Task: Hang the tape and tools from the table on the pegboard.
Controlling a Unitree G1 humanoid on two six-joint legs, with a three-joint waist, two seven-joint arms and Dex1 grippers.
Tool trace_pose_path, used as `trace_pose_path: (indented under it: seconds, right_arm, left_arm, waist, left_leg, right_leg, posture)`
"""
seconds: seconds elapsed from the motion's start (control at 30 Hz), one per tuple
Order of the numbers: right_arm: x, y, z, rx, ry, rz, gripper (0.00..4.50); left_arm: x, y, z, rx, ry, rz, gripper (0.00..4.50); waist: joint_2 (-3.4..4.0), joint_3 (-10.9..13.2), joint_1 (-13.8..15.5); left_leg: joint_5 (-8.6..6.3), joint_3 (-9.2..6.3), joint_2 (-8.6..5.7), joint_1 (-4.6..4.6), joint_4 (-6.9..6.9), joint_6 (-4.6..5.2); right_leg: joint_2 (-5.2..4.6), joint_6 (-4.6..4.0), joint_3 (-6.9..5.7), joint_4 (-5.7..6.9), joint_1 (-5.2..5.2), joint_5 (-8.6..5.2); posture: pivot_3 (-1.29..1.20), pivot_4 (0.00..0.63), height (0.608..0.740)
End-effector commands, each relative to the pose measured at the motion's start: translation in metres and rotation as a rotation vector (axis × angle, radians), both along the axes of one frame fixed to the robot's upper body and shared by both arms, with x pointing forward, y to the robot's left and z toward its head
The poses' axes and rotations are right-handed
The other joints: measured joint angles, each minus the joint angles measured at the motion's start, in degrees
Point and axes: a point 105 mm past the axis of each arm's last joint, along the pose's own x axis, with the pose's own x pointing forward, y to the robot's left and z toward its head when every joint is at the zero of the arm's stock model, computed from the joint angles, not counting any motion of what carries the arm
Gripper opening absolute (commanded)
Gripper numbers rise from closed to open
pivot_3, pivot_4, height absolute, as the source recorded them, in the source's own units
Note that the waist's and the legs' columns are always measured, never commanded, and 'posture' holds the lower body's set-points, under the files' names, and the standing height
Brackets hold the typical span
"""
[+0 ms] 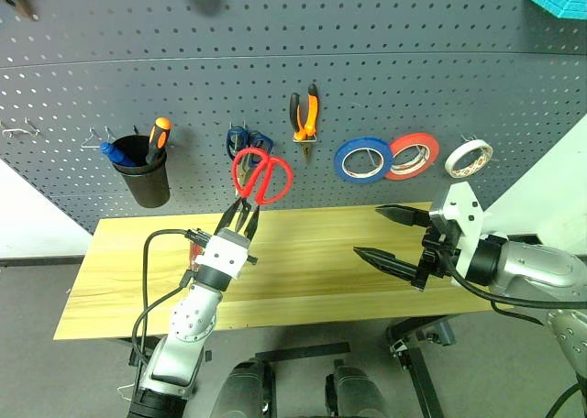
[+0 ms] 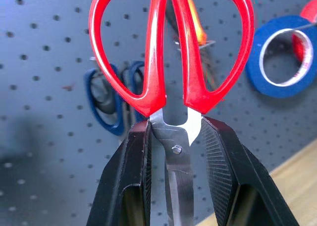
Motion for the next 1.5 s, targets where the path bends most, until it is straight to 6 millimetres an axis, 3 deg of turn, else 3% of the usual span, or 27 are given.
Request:
trace_pose_path:
  seconds: [0.03,0.27,0.63,1.5]
  right_arm:
    - [-0.001,0.003,0.009,0.006,-0.050,0.017,4.50]
    - [-0.001,0.003,0.009,0.003,-0.050,0.017,4.50]
    - [-0.003,0.005,0.009,0.006,-0.050,0.015,4.50]
    - [-0.009,0.003,0.019,0.040,-0.078,0.019,4.50]
  left_arm:
    - [0.004,0.004,0.012,0.001,-0.058,0.024,1.10]
    - [0.020,0.015,0.011,0.000,-0.050,0.086,1.10]
    - [0.041,0.013,0.005,0.035,-0.045,0.107,1.10]
    - [0.064,0.002,-0.007,0.022,-0.020,0.137,1.10]
  waist:
    - [0.00,0.00,0.08]
    - [0.00,0.00,-0.03]
    - [-0.01,-0.01,-0.01]
    - [-0.02,-0.02,-0.11]
  left_leg:
    - [0.00,0.00,0.00,0.00,0.03,0.00]
    - [-0.01,-0.02,0.02,0.02,0.46,0.01]
    - [-0.03,-0.03,0.03,0.01,0.62,0.06]
    - [-0.03,-0.02,0.02,0.01,0.67,0.06]
  right_leg:
    - [0.00,0.00,0.00,0.04,0.00,0.00]
    - [0.04,0.01,0.00,0.40,0.04,0.00]
    - [0.05,0.13,0.00,0.44,0.09,0.07]
    - [0.05,0.15,0.00,0.49,0.08,0.08]
  posture:
    - [-0.01,0.093,0.740]
    - [-0.02,0.095,0.740]
    - [-0.02,0.096,0.740]
    - [-0.04,0.100,0.740]
